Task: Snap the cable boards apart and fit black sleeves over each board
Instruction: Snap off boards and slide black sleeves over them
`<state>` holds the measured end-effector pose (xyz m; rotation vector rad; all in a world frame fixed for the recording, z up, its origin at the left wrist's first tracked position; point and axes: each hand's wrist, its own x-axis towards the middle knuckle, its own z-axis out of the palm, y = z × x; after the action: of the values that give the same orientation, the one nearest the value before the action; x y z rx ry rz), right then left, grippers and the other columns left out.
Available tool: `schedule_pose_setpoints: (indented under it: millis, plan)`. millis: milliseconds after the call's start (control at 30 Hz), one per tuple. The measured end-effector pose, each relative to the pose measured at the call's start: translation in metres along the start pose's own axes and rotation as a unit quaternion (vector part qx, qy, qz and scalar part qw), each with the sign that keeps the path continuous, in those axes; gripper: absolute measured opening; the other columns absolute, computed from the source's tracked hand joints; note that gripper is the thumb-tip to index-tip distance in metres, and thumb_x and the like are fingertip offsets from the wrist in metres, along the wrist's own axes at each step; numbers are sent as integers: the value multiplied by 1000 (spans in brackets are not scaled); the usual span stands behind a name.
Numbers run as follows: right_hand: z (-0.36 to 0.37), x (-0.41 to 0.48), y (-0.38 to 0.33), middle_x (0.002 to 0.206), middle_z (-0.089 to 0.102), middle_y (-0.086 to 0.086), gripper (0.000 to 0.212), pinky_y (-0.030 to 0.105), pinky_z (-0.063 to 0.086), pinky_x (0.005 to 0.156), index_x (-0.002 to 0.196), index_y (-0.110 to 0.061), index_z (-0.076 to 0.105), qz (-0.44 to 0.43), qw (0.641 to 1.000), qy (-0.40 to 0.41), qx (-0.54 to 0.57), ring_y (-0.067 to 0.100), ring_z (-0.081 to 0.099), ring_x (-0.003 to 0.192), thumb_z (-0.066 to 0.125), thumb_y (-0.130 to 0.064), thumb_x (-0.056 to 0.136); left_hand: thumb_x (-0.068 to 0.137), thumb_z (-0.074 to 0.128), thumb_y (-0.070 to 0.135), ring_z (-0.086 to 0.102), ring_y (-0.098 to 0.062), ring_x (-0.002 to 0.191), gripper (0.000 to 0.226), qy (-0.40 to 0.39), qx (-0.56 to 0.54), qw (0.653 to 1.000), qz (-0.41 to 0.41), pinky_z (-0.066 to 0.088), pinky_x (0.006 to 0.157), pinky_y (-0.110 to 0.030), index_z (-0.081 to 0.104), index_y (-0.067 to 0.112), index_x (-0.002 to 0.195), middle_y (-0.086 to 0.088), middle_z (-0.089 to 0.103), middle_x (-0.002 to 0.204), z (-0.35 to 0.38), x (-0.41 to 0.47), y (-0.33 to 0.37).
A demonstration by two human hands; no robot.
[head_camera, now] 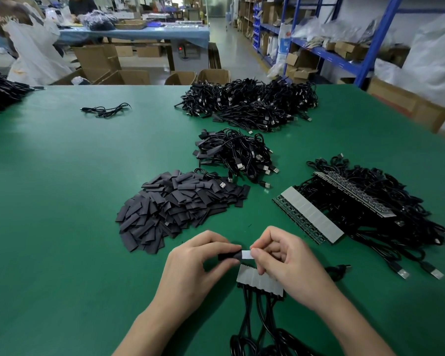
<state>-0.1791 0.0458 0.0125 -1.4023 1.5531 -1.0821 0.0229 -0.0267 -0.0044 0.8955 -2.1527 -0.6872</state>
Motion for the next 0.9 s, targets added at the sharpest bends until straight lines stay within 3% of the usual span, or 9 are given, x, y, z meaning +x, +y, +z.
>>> schedule_pose_setpoints:
  millis: [200,300,433,700,900]
  plan:
    - [1,0,0,77,76,0,17,23,53,60,89,-35,66,-4,1000,-10,-3,6,65,64,70,-21,97,85,82,31,68,0,86,17,8,16,999,32,58,72,-32,80,35,101,22,67,98,0,-1,3]
    - [-4,0,0,77,76,-8,15,27,59,66,91,-39,68,-17,998,28,-54,7,70,68,75,-27,93,85,83,30,67,0,86,16,27,26,998,50,58,71,-31,81,32,101,21,68,97,-1,0,4]
    - [-7,1,1,70,72,-5,13,27,56,66,79,-30,72,-14,997,16,-80,4,64,63,75,-34,91,84,84,28,66,1,86,17,39,39,996,64,57,71,-27,81,28,101,18,67,97,0,0,5]
    - [-6,2,3,73,70,3,15,35,52,66,78,-27,72,11,997,-5,-75,8,60,64,76,-33,92,86,82,24,65,-3,87,16,19,52,994,95,56,72,-27,82,25,102,13,66,98,1,-1,-1]
    - [-4,1,5,73,67,6,15,26,47,61,79,-28,72,20,997,-9,-74,4,53,62,75,-35,92,91,75,31,64,-3,87,15,-4,45,993,107,54,73,-25,81,26,104,13,65,98,2,-1,-1]
